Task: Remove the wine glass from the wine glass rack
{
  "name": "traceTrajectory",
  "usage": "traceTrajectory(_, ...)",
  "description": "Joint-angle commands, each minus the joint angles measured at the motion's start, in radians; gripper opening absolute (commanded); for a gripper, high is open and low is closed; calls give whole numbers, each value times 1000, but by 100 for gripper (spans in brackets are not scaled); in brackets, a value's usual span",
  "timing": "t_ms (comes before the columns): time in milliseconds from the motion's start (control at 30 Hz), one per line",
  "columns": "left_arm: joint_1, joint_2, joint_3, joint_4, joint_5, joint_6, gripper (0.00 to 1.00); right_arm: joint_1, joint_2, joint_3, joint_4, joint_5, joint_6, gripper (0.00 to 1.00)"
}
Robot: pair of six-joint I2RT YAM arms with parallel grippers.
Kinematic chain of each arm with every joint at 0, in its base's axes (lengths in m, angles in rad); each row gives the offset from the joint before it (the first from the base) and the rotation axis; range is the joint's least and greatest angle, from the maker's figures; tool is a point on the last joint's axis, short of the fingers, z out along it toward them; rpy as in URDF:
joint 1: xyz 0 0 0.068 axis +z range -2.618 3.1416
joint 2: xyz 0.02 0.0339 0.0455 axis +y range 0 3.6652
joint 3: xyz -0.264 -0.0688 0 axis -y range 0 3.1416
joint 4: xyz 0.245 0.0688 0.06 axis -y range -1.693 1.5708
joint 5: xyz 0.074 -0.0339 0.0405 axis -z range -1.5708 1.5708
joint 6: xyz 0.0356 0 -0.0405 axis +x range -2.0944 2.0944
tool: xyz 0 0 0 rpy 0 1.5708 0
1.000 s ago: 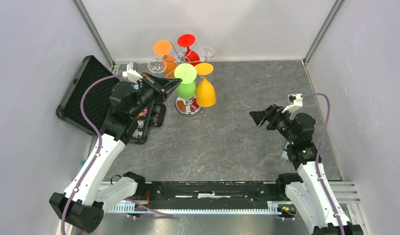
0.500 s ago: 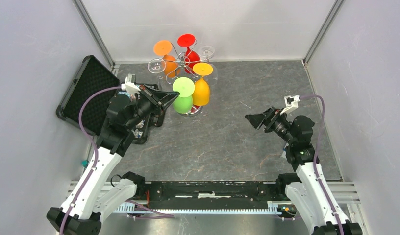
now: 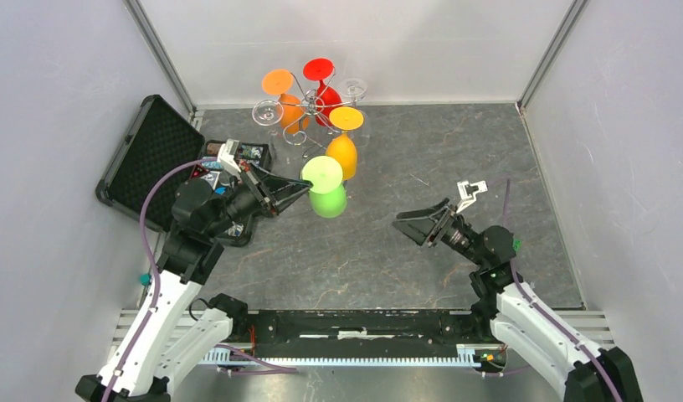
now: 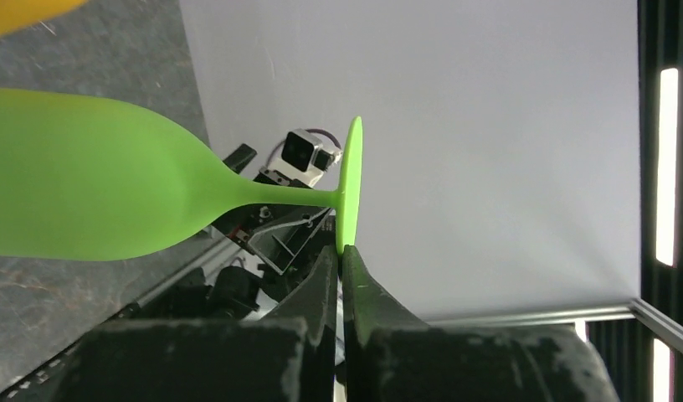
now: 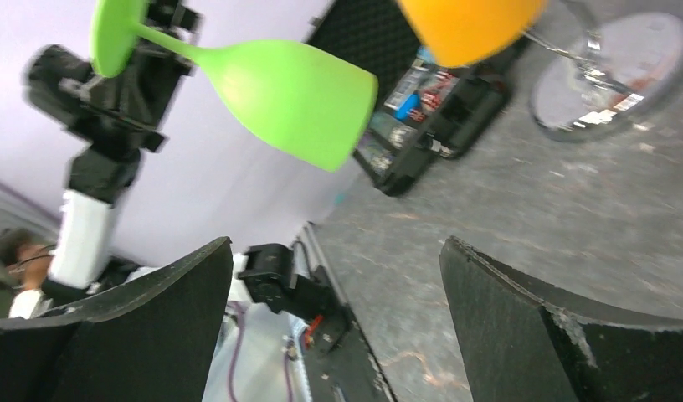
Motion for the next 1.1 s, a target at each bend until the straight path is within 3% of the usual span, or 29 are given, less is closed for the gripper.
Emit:
traceTrajectory(0, -17, -23, -40, 137, 92, -170, 2, 125, 32, -14, 379, 129, 107, 98)
traceTrajectory(100, -43, -9, -52, 276, 70, -295, 2, 222, 94, 26, 443, 190, 96, 98)
traceTrajectory(267, -91, 10, 23, 291, 42, -318, 2, 348, 220, 107, 536, 250, 87, 98)
traceTrajectory(400, -97, 3, 14, 414, 1, -410, 2, 406, 264, 162, 534, 236, 26, 98)
traceTrajectory(733, -98, 10, 53, 501, -65, -488, 2, 429, 265, 238, 548, 269, -56, 98)
traceTrajectory(1067, -99, -17, 35, 503, -97, -498, 2, 431, 379, 219, 874, 304, 37, 96)
